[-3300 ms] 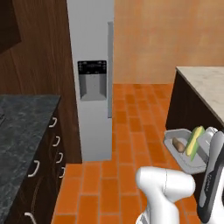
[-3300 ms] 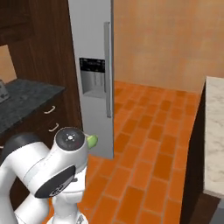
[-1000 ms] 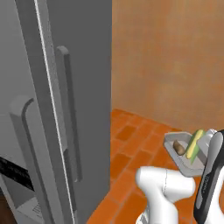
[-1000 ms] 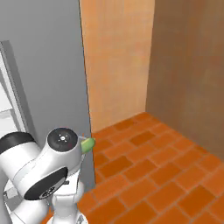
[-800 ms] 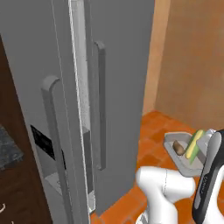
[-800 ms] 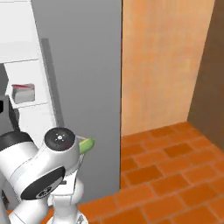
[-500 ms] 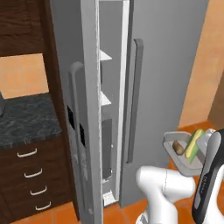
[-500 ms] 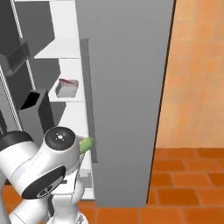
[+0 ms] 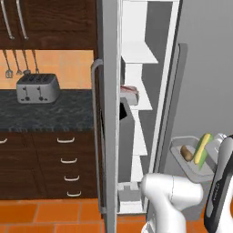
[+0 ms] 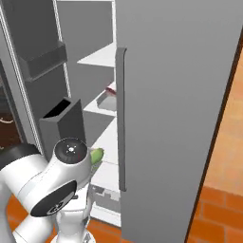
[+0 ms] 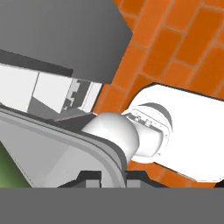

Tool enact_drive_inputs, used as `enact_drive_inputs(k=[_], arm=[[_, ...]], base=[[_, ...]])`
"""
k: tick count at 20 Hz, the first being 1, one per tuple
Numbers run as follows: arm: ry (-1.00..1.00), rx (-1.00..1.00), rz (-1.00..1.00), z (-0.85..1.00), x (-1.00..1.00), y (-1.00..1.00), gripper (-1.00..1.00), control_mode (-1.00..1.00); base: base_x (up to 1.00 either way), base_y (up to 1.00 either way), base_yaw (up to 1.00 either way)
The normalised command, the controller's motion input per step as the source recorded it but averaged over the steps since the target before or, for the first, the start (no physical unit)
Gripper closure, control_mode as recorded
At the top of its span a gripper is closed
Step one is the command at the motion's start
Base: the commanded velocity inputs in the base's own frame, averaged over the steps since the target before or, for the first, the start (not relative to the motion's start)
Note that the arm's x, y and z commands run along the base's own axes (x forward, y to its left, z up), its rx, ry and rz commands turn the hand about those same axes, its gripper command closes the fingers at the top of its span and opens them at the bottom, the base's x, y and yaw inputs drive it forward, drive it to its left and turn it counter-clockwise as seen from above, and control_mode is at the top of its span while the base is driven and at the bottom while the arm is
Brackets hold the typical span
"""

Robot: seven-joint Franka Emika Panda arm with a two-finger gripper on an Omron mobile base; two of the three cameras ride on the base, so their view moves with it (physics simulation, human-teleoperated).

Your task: Take the meat container that has the steak and place it on the second highest rack of the freezer. Then take the vegetable container that has the corn and sweet potato and place it on the highest rack of the freezer.

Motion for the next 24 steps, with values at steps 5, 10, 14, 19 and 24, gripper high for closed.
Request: enact_drive_inputs(k=[5, 10, 14, 19, 24], arm=[[0.0, 0.0, 0.0, 0.0, 0.0, 0.0, 1.0, 1.0], [0.0, 0.0, 0.0, 0.0, 0.0, 0.0, 1.0, 1.0], [0.0, 0.0, 0.0, 0.0, 0.0, 0.0, 1.0, 1.0], [0.0, 0.0, 0.0, 0.0, 0.0, 0.0, 1.0, 1.0], [0.0, 0.0, 0.0, 0.0, 0.0, 0.0, 1.0, -1.0]], base=[[0.55, -0.43, 0.52], [0.38, -0.61, 0.44], [0.15, -0.54, 0.41], [0.03, -0.35, 0.18], [0.0, -0.03, 0.0]])
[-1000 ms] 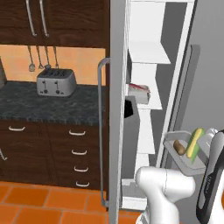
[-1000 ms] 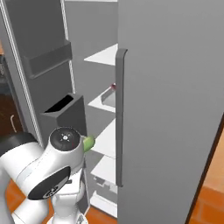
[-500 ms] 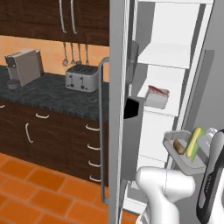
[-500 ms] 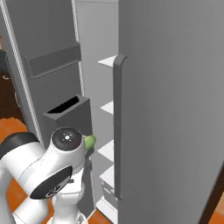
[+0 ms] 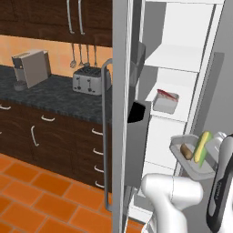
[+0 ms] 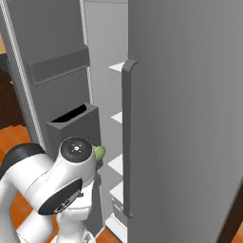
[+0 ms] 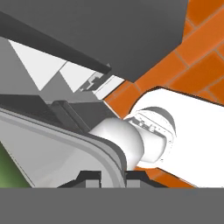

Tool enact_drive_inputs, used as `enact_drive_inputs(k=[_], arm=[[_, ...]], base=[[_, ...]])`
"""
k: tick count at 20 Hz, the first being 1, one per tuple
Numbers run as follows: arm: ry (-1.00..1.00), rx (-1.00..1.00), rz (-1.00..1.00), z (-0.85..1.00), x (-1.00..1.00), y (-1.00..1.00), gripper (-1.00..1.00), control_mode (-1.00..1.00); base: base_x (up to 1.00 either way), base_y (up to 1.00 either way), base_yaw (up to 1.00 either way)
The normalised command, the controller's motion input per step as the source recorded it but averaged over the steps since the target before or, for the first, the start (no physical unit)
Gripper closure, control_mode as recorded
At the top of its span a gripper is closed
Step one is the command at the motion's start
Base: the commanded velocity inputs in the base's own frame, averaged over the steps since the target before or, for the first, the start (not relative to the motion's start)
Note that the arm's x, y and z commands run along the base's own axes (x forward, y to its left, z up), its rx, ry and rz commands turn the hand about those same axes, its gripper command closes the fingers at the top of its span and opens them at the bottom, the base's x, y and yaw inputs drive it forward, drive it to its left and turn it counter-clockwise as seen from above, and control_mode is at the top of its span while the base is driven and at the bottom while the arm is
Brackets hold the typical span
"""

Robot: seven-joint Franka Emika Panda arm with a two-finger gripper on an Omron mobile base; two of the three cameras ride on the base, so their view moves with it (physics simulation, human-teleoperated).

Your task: Take the meat container that has the steak and place it on the second highest rack of the freezer. Then take the vegetable container that has the corn and sweet potato and place it on the highest rack of the freezer.

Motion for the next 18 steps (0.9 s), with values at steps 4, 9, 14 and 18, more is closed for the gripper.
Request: enact_drive_inputs(k=[4, 9, 14, 18], arm=[[-0.01, 0.0, 0.01, 0.27, 0.02, 0.0, 1.0, -1.0], [0.0, 0.0, 0.0, 0.75, 0.4, 0.0, 1.0, -1.0], [0.0, 0.0, 0.0, 0.96, 0.3, 0.0, 1.0, -1.0], [-0.03, 0.03, -0.01, 0.93, 0.13, 0.0, 1.0, -1.0]], base=[[0.0, 0.0, 0.0], [0.0, 0.0, 0.0], [0.0, 0.0, 0.0], [0.0, 0.0, 0.0]])
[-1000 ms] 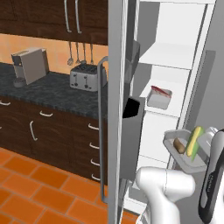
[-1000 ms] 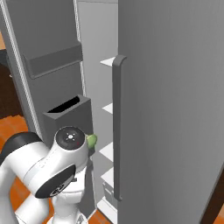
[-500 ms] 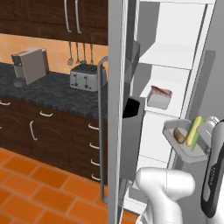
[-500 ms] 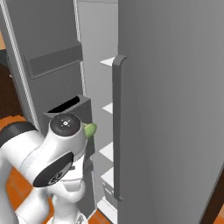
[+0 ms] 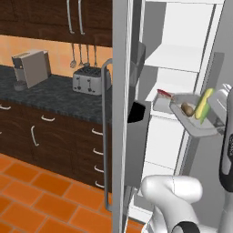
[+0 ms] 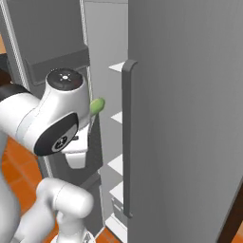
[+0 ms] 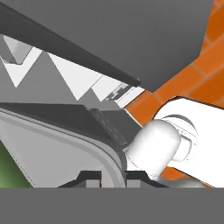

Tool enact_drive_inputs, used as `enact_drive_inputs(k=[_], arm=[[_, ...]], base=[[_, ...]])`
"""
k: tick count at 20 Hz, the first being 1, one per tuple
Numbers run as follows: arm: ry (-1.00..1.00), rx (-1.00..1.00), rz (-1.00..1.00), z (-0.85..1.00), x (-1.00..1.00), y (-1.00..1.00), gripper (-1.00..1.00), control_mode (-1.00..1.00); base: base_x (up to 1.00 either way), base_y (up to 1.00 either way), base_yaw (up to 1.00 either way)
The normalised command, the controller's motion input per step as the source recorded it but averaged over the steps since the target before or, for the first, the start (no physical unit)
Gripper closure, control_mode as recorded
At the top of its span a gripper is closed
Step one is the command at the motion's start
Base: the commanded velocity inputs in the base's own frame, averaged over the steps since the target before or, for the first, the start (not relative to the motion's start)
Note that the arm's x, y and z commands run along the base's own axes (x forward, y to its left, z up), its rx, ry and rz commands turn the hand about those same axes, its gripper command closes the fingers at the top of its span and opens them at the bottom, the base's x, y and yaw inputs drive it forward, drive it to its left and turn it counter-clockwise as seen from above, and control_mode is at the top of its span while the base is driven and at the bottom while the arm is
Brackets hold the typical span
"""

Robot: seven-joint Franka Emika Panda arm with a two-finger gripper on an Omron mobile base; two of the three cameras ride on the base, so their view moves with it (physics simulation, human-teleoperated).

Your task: Take the meat container that has the steak and place it on the second highest rack of the freezer. Then take the vegetable container that has the corn and sweet potato and place it on the highest rack of the freezer.

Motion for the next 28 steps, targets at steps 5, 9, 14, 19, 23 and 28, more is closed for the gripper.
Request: enact_drive_inputs(k=[5, 9, 14, 19, 23, 28], arm=[[-0.22, 0.0, -0.17, 0.23, 0.8, 0.15, 1.0, -1.0], [-0.32, 0.0, -0.2, 0.09, 0.93, 0.17, 1.0, -1.0], [-0.35, 0.0, -0.15, 0.09, 0.24, 0.06, 1.0, -1.0], [0.01, -0.01, -0.06, 0.17, 0.84, 0.0, 1.0, -1.0], [0.19, 0.0, 0.0, 0.26, 0.83, -0.2, 1.0, -1.0], [0.11, 0.0, 0.0, 0.32, 0.51, -0.47, 1.0, -1.0]], base=[[0.0, 0.0, 0.0], [0.0, 0.0, 0.0], [0.0, 0.0, 0.0], [0.0, 0.0, 0.0], [0.0, 0.0, 0.0], [0.0, 0.0, 0.0]])
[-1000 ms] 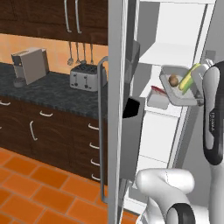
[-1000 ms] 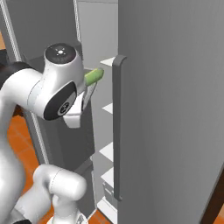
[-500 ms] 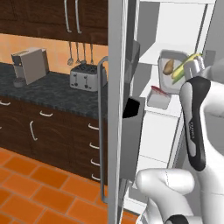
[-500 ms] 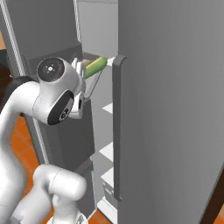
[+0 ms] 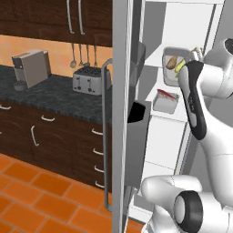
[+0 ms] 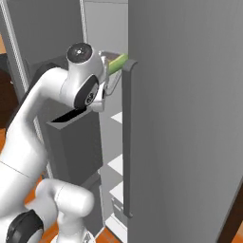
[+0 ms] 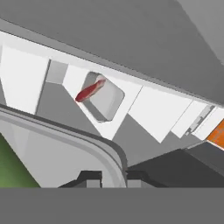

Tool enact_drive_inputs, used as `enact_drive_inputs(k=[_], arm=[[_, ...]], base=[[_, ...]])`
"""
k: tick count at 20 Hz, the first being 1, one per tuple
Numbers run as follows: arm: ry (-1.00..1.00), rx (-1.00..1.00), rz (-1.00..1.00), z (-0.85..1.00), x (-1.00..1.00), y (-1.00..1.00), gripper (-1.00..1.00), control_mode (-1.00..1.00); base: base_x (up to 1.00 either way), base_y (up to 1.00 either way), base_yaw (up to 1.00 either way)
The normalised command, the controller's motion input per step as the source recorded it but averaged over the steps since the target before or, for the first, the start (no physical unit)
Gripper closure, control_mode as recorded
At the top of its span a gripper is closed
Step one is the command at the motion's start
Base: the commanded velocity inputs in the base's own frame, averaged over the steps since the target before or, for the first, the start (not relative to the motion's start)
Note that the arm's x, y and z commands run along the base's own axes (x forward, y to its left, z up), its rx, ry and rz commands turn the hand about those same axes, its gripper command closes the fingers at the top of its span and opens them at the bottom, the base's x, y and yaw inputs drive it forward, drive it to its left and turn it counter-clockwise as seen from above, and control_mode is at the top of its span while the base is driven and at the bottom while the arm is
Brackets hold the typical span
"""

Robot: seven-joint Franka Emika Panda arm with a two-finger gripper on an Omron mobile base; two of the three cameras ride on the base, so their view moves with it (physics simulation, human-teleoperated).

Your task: Take the meat container that has the steak and place it on the second highest rack of the freezer. Then take the vegetable container that has the corn and sweet potato and place it on the highest rack of the freezer.

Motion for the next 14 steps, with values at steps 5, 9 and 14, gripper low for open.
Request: enact_drive_inputs(k=[5, 9, 14], arm=[[0.12, 0.0, -0.03, 0.12, 0.6, -0.25, 1.0, -1.0], [0.15, 0.0, -0.07, 0.1, 0.6, 0.0, 1.0, -1.0], [0.1, 0.0, -0.11, -0.19, 0.55, 0.0, 1.0, -1.0]], base=[[0.0, 0.0, 0.0], [0.0, 0.0, 0.0], [0.0, 0.0, 0.0]])
